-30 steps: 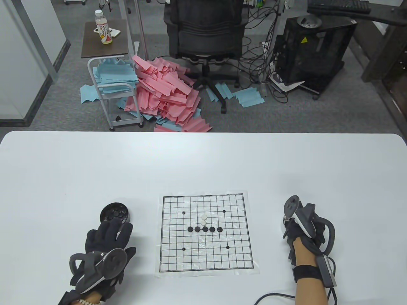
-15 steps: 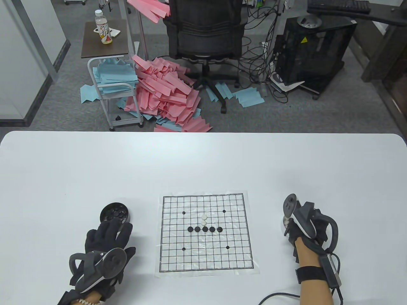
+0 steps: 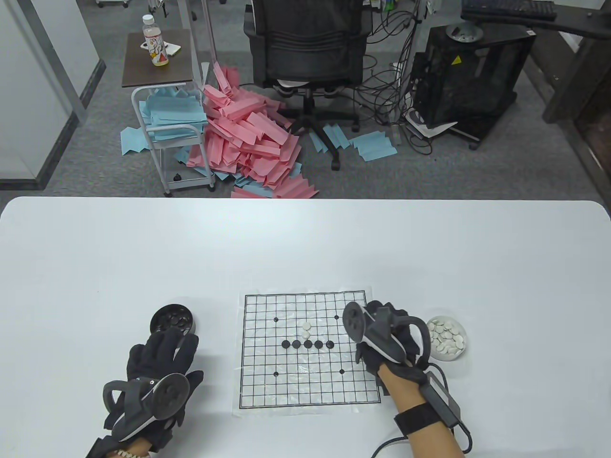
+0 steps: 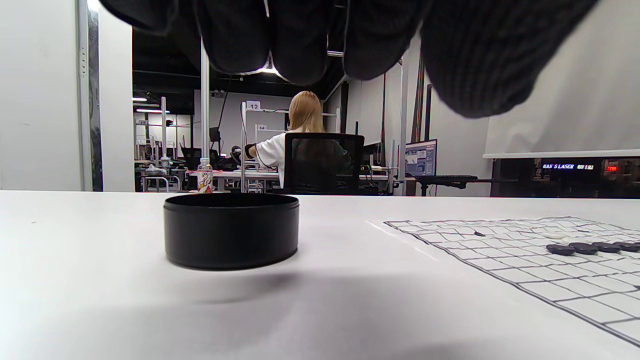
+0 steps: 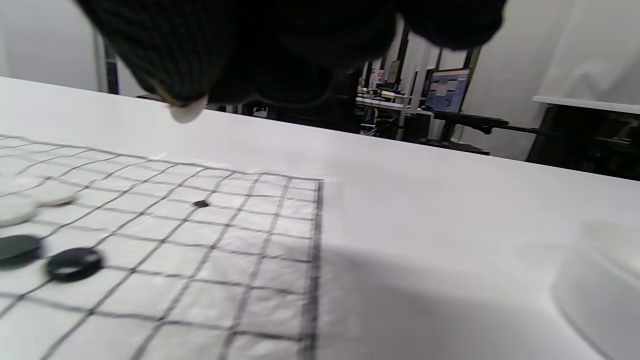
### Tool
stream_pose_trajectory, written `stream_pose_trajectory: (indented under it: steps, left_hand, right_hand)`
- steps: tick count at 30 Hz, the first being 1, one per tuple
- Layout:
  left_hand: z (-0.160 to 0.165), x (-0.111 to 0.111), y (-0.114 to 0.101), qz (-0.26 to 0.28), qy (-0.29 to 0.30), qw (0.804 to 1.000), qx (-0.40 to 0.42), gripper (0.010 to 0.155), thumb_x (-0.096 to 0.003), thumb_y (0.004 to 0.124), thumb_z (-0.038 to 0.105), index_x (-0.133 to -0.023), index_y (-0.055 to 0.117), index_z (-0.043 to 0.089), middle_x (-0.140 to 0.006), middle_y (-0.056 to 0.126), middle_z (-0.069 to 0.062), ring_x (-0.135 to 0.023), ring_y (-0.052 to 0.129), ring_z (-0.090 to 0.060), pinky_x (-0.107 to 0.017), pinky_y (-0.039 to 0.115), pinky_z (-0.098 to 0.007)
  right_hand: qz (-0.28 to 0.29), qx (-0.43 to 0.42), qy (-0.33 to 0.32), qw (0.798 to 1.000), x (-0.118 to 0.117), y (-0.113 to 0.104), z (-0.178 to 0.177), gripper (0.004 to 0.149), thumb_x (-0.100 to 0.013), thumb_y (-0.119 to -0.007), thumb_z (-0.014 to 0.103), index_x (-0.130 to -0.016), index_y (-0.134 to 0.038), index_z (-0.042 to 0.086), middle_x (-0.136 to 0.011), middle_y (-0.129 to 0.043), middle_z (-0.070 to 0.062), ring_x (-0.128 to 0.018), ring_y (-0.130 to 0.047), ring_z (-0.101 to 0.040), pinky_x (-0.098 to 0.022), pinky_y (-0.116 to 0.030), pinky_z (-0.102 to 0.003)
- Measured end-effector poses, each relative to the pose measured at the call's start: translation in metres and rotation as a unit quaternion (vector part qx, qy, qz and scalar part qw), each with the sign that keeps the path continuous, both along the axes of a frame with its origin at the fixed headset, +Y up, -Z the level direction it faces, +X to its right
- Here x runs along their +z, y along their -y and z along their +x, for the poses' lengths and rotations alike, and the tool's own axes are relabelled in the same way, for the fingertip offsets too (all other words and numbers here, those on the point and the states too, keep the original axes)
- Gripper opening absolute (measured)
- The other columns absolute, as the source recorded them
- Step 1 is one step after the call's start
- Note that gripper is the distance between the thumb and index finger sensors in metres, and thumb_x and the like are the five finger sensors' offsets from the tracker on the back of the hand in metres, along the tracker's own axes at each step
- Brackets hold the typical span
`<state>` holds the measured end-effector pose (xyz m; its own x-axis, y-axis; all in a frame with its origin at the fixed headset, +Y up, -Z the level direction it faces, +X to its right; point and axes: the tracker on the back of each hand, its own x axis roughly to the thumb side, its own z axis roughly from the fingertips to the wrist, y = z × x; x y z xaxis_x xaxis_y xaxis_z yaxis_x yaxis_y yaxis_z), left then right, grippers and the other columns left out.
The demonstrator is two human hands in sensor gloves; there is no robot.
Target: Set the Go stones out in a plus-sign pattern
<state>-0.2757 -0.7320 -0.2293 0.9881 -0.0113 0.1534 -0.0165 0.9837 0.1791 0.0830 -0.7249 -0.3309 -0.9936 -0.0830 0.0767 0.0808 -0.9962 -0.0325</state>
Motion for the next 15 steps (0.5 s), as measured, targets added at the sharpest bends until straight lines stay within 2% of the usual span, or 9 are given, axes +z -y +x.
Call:
stream_pose_trajectory:
  steps: [6,15]
  left_hand:
    - [-0.001,0.000,0.000,0.001,0.001,1.000,0.000,0.076,-0.0396,0.081,0.054,-0.108,0.057,0.030,-0.119,0.058,-0.013,-0.108,0.063,-0.047,-0.072,0.052,-0.070]
    - [0.000,0.001,0.000,0.002,0.002,1.000,-0.001,0.076,-0.0396,0.081,0.054,-0.108,0.057,0.030,-0.119,0.058,-0.013,-0.108,0.063,-0.047,-0.072,0.051,-0.070]
  right_hand:
    - [-0.028,0.001,-0.037,0.999,0.004,0.022,-0.036,0.037,-0.038,-0.091,0.038,-0.075,-0.089,0.034,-0.075,-0.094,0.003,-0.048,-0.093,-0.011,-0.046,-0.080,-0.038]
    - [-0.055,0.003,-0.047,0.997,0.006,0.046,-0.061,0.036,-0.039,-0.090,0.038,-0.075,-0.090,0.033,-0.074,-0.094,0.003,-0.048,-0.093,-0.011,-0.046,-0.080,-0.038]
